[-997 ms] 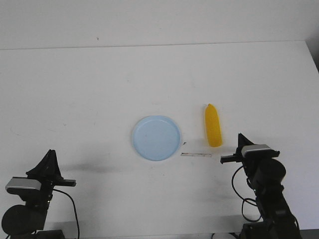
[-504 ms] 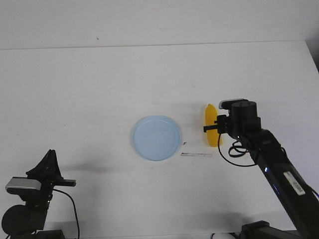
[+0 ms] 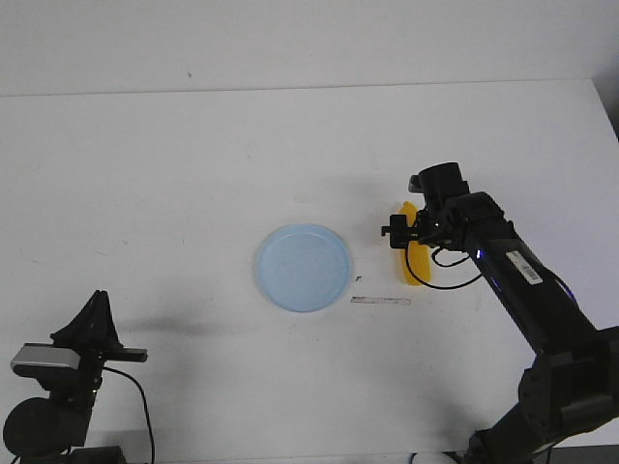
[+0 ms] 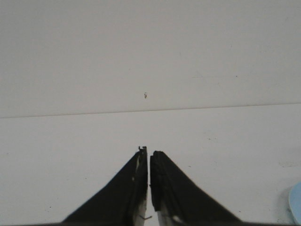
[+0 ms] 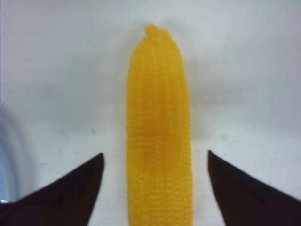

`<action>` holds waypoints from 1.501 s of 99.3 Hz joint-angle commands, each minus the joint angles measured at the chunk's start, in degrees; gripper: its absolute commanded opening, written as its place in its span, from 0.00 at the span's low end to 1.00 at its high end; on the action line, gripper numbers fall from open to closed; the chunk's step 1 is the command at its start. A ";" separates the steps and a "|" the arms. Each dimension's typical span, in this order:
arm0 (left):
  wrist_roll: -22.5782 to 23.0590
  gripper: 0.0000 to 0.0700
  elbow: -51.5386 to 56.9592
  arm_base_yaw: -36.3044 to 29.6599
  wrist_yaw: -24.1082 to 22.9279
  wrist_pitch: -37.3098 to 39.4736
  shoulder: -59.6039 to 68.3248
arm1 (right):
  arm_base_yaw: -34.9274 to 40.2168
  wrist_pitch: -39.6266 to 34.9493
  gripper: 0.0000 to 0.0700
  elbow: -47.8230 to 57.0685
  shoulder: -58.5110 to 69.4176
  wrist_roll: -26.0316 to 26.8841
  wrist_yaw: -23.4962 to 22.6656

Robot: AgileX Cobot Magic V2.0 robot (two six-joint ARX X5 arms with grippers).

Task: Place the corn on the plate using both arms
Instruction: 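Reach the right gripper over the yellow corn cob, then close the right gripper on the corn and lift it, then carry the corn over the plate and lower it onto the plate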

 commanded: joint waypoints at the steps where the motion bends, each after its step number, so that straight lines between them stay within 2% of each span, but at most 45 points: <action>1: 0.35 0.00 0.35 0.17 -0.26 0.50 -0.09 | 0.33 -0.24 0.80 1.31 1.84 0.96 0.17; 52: 0.35 0.00 0.35 0.15 -0.24 0.52 -0.09 | 0.31 2.99 0.79 1.16 7.69 -0.39 0.37; 59: 0.35 0.00 0.35 0.17 -0.24 0.52 -0.09 | 0.31 3.08 0.72 1.16 8.00 -0.39 0.48; 67: 0.35 0.00 0.35 0.15 -0.26 0.52 -0.09 | 0.33 3.10 0.53 1.16 8.02 -0.44 1.57; 72: 0.35 0.00 0.35 0.15 -0.26 0.52 -0.09 | 0.31 3.17 0.47 1.16 8.02 -0.81 1.90; 108: 0.35 0.00 0.35 0.17 -0.26 0.52 -0.09 | 1.36 2.99 0.46 3.39 6.62 -1.01 0.87; 118: 0.35 0.00 0.35 0.17 -0.26 0.52 -0.09 | 2.56 3.19 0.46 5.75 6.27 -0.98 -3.96; 129: 0.35 0.00 0.35 0.17 -0.26 0.52 -0.09 | 4.79 4.26 0.46 6.95 6.27 -0.26 -13.81; 134: 0.35 0.00 0.35 0.17 -0.26 0.52 -0.09 | 5.97 5.31 0.46 6.88 6.29 0.85 -16.87; 138: 0.35 0.00 0.35 0.17 -0.26 0.52 -0.09 | 7.54 6.67 0.46 6.86 6.29 1.64 -18.40; 149: 0.35 0.00 0.35 0.15 -0.26 0.52 -0.09 | 12.20 10.45 0.46 6.84 6.54 2.01 -18.45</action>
